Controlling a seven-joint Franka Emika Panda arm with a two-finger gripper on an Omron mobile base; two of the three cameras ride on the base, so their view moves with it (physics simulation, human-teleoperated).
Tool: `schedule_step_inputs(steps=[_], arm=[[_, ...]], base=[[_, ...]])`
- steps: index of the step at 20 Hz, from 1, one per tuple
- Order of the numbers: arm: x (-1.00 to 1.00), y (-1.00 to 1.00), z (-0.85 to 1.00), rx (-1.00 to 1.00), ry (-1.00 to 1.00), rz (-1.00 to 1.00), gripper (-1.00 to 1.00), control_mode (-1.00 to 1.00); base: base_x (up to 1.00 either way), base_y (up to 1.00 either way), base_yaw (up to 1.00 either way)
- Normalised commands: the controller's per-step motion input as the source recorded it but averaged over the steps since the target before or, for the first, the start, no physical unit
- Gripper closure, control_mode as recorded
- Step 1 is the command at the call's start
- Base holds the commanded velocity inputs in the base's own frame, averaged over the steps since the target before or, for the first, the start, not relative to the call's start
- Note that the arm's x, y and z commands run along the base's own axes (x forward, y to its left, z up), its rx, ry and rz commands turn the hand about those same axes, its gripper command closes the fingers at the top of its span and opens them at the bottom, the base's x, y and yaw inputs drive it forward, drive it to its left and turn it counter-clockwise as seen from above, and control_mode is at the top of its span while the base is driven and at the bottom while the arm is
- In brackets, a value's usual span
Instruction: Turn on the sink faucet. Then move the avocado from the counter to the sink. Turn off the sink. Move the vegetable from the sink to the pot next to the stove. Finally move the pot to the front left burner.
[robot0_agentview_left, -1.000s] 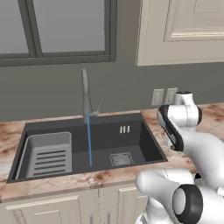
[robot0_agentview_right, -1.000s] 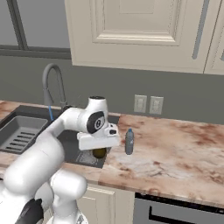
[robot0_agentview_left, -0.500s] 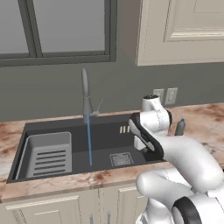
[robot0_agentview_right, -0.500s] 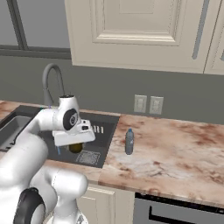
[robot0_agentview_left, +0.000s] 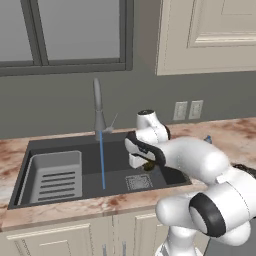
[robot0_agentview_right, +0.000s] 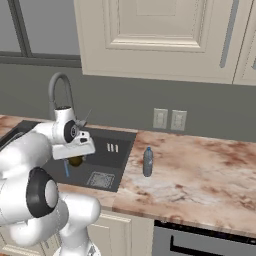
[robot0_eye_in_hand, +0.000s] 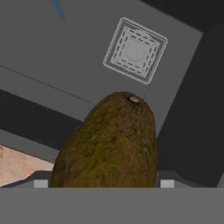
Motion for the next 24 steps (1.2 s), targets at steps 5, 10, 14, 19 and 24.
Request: schedule_step_inputs(steps=[5,10,14,19,24], arm=[[0.60,0.31,-0.38,0.00,0.00,-0.03,1.00,-1.00],[0.48,0.19,-0.46,0.00,0.00,-0.02,1.00,-1.00],[0.34,0.07,-0.46,0.00,0.00,-0.01,1.00,-1.00],[0.22,0.00,-0.40,0.00,0.00,0.00,1.00,-1.00],[0.06,0.00,-0.28,0.00,0.01,0.00,1.00,-1.00]], base=[[0.00,0.00,0.00],[0.00,0.00,0.00],[0.00,0.00,0.00],[0.00,0.00,0.00],[0.00,0.00,0.00]])
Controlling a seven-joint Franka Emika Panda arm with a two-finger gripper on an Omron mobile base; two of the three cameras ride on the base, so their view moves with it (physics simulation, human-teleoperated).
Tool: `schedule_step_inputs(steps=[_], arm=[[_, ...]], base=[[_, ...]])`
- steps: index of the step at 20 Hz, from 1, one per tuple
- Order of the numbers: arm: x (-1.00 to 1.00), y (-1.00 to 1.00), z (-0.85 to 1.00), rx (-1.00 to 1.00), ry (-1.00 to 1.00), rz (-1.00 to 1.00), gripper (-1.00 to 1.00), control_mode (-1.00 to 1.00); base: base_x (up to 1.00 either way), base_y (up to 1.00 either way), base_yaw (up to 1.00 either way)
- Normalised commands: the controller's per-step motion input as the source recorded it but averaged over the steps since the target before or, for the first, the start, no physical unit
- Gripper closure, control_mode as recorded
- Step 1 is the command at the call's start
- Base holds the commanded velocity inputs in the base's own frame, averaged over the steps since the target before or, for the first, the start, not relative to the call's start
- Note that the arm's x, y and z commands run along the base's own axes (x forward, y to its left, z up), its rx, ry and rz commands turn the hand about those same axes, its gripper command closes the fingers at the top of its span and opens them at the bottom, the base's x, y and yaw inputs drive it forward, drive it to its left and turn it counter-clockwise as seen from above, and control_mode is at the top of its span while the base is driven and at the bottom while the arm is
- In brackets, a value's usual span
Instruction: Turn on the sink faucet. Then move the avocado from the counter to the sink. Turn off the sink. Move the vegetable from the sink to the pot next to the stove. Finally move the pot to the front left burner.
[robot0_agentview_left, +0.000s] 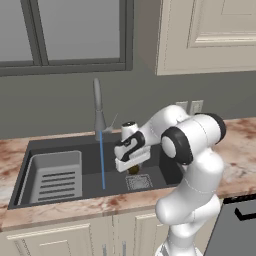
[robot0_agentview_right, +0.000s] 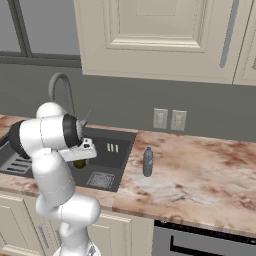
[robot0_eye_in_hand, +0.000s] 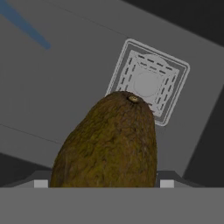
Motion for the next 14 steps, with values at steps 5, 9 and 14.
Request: schedule_step_inputs(steps=[5,9,14], arm=[[0.20,0.00,-0.42,0.00,0.00,0.00,1.00,-1.00],[0.31,-0.01,-0.46,0.00,0.00,0.00,1.00,-1.00],[0.35,-0.07,-0.39,0.00,-0.03,0.00,1.00,-1.00]], base=[[0.00,0.00,0.00],[0.00,0.00,0.00],[0.00,0.00,0.00]])
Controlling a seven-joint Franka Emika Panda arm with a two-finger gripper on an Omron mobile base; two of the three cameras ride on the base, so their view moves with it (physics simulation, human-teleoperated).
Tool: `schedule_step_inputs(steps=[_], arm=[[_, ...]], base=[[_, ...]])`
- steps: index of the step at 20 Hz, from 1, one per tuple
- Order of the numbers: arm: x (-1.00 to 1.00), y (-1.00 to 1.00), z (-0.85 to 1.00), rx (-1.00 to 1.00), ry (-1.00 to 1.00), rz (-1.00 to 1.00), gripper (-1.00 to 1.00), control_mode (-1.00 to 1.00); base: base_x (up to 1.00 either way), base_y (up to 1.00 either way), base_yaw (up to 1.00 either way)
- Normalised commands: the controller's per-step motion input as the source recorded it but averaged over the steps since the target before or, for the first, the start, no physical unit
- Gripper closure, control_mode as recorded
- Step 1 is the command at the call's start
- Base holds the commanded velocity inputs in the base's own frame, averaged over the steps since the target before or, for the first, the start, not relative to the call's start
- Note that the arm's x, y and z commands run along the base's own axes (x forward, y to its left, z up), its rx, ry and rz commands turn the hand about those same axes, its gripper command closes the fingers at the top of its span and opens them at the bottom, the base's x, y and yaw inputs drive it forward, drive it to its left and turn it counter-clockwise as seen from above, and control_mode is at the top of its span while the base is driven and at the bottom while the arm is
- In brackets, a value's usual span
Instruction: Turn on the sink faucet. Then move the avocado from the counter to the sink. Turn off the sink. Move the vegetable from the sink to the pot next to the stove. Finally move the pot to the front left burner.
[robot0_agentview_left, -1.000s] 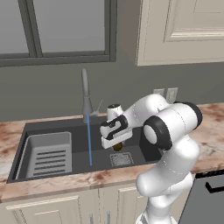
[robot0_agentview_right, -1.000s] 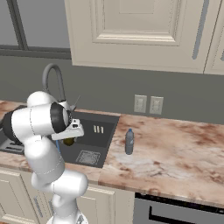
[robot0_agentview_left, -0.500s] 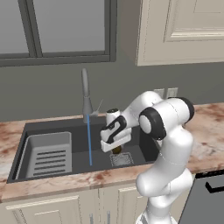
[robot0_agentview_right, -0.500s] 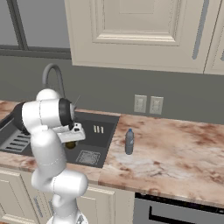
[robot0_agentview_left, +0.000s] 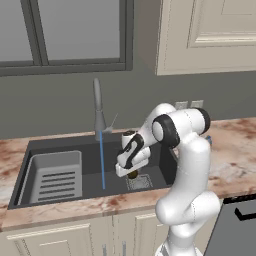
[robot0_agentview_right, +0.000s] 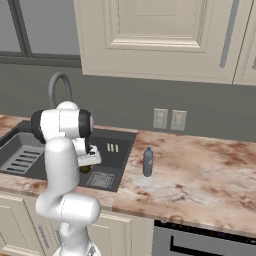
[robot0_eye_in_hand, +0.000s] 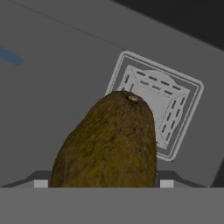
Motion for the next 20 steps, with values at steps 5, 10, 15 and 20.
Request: schedule_step_inputs(steps=[5,10,15,20], arm=[[0.37,-0.10,-0.32,0.00,-0.04,0.00,1.00,-1.00],[0.38,-0.03,-0.30,0.00,-0.01,0.00,1.00,-1.00],[0.38,0.00,-0.25,0.00,0.00,0.00,1.00,-1.00],[0.40,0.00,-0.24,0.00,0.00,0.00,1.00,-1.00]], base=[[0.00,0.00,0.00],[0.00,0.00,0.00],[0.00,0.00,0.00],[0.00,0.00,0.00]])
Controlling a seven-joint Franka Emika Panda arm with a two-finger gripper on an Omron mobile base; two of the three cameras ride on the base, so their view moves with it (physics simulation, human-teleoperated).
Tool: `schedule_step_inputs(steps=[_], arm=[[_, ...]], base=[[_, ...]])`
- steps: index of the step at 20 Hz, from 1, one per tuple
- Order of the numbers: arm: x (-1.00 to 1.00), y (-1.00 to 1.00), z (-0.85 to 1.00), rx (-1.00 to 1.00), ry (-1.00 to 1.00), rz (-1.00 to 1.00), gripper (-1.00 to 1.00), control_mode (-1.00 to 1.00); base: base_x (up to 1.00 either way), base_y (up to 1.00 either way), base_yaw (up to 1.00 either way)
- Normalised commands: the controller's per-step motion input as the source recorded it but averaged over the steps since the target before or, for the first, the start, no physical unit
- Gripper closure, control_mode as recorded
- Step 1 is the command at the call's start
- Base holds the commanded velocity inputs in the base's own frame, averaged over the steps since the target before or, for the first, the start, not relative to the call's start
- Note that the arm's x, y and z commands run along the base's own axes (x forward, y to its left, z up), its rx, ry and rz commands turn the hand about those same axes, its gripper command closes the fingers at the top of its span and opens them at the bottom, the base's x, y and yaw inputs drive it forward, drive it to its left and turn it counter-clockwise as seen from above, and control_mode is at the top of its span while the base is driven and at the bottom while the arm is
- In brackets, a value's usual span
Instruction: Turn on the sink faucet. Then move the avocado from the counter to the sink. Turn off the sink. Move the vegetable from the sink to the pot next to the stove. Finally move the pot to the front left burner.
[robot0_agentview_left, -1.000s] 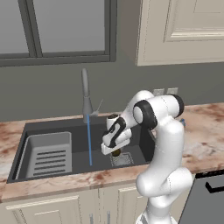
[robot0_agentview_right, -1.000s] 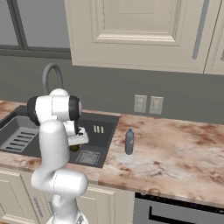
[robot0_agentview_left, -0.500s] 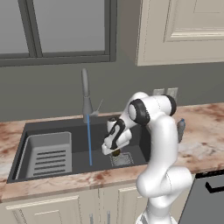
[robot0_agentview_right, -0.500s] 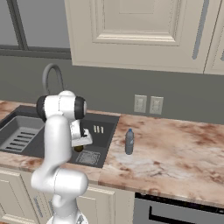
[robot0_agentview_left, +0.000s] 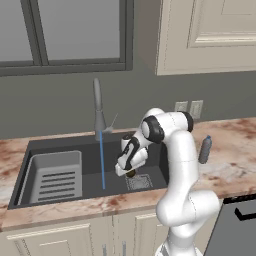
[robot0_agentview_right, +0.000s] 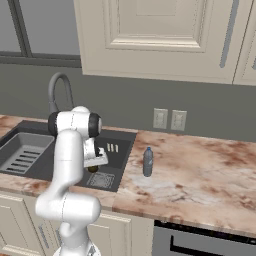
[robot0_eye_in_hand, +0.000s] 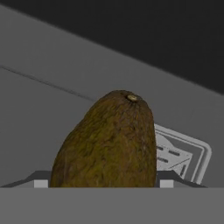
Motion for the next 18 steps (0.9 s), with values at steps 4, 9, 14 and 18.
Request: schedule_step_inputs(steps=[4,9,14,18], arm=[[0.36,0.00,-0.31,0.00,0.00,0.00,1.00,-1.00],[0.11,0.00,-0.26,0.00,0.00,0.00,1.00,-1.00],[0.10,0.00,-0.26,0.00,0.00,0.00,1.00,-1.00],[0.12,0.00,-0.29,0.00,0.00,0.00,-1.00,-1.00]], base=[[0.00,0.00,0.00],[0.00,0.00,0.00],[0.00,0.00,0.00],[0.00,0.00,0.00]])
